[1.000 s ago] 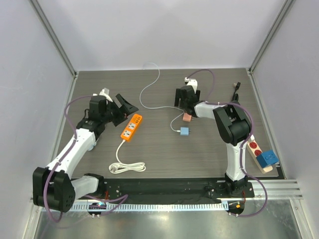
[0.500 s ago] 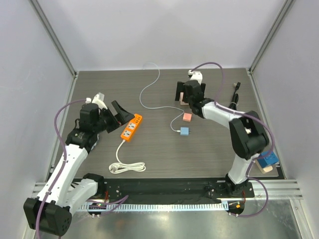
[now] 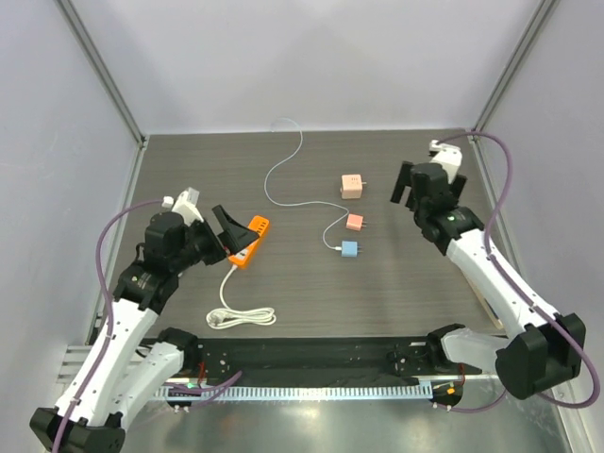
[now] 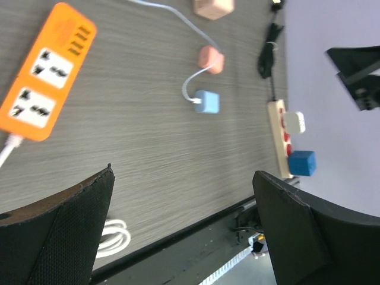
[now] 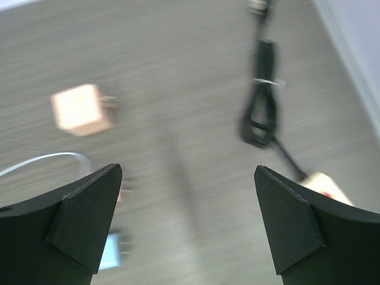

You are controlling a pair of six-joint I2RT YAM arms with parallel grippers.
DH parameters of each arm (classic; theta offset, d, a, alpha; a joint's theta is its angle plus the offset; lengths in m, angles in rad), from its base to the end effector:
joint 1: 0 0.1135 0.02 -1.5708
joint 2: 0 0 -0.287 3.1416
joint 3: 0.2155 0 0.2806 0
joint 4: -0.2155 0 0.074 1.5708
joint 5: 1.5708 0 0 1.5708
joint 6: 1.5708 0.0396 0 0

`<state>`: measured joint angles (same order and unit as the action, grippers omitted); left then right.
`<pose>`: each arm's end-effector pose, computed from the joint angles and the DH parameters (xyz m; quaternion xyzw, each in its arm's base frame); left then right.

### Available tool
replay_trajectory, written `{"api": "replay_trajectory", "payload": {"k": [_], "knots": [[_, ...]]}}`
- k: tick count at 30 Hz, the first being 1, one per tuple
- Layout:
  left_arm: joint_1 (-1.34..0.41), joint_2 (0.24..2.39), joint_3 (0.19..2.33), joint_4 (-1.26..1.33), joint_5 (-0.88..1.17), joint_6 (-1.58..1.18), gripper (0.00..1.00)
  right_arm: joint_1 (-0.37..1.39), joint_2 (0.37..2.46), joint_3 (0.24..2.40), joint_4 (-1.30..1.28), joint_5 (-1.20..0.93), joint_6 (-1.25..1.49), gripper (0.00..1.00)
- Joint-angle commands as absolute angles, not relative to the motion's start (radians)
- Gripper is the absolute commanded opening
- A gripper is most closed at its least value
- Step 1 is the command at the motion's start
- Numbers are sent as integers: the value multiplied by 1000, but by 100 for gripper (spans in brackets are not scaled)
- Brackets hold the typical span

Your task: Pull the plug off the socket

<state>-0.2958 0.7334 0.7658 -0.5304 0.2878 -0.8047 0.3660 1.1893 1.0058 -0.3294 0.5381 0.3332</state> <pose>0.1662 -0.0624 0.3210 -0.1432 0.8417 -0.3695 0.3667 0.2759 0.0840 0.3358 0.1205 0.8344 -0.0490 0.5357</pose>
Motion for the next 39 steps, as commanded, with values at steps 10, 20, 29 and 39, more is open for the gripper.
{"api": "replay_trajectory", "payload": {"k": [10, 20, 29, 39], "knots": [[-877, 836, 712, -313, 109, -940, 100, 186, 1026, 963, -701, 623, 295, 100], [-1000, 1146, 820, -80, 89, -888, 100, 72, 1532, 1230, -617, 531, 247, 100], [-818, 1437, 1167, 193, 335, -990, 100, -51, 1759, 1268, -495, 411, 245, 98], [-624, 1756, 1449, 290, 538, -980, 92, -61, 1835, 1262, -433, 377, 252, 80]]}}
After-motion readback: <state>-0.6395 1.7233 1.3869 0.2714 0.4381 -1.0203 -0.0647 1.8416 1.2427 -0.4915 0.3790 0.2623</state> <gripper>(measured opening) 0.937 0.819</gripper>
